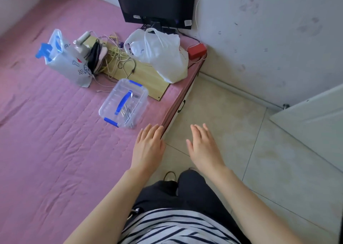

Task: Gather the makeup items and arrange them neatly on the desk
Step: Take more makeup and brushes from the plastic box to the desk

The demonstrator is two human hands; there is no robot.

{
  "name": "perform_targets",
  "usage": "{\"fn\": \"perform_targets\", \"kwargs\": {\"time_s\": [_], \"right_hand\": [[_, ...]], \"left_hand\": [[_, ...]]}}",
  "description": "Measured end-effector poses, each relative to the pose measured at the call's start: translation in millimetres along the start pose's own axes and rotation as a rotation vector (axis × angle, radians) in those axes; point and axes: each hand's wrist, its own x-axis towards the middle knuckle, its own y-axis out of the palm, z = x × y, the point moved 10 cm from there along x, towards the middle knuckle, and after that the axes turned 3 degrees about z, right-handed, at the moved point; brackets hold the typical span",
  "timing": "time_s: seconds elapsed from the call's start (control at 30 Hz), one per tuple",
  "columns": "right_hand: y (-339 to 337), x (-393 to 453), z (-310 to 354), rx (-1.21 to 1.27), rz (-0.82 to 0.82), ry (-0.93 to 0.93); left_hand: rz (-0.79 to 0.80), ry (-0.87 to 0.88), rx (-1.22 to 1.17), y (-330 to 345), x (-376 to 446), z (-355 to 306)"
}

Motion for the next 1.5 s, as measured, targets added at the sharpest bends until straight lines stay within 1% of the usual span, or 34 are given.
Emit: {"fn": "perform_targets", "kwargs": {"time_s": [0.17, 0.3, 0.47, 0.67, 0.8, 0.87, 1.07, 1.2, 1.3, 1.5], "right_hand": [[-17, 62, -4, -0.038, 0.040, -0.080], [-30, 115, -2, -0.064, 0.114, -0.177], [-49, 169, 15, -0.176, 0.213, -0.392], [-42, 232, 35, -0.285, 0.255, -0.571], [-31, 262, 58, -0.314, 0.273, -0.641], [-23, 270, 73, -0.317, 0.295, -0.678], [9, 297, 114, -0.351, 0.345, -0.737], [35, 314, 142, -0.381, 0.384, -0.738], [59, 327, 159, -0.406, 0.411, -0.739], [106, 363, 176, -0.420, 0.433, -0.713]], "left_hand": [[-0.034, -0.082, -0.007, -5, 52, 8], [-0.084, -0.205, -0.028, -12, 91, 13], [-0.111, -0.394, -0.076, -13, 128, 23], [-0.180, -0.577, -0.113, -18, 150, 43], [-0.219, -0.688, -0.123, -18, 149, 68], [-0.239, -0.711, -0.123, -17, 148, 83], [-0.254, -0.798, -0.112, -6, 135, 139], [-0.241, -0.858, -0.135, 9, 123, 185], [-0.188, -0.918, -0.165, 26, 114, 219], [-0.197, -0.989, -0.190, 57, 106, 274]]}}
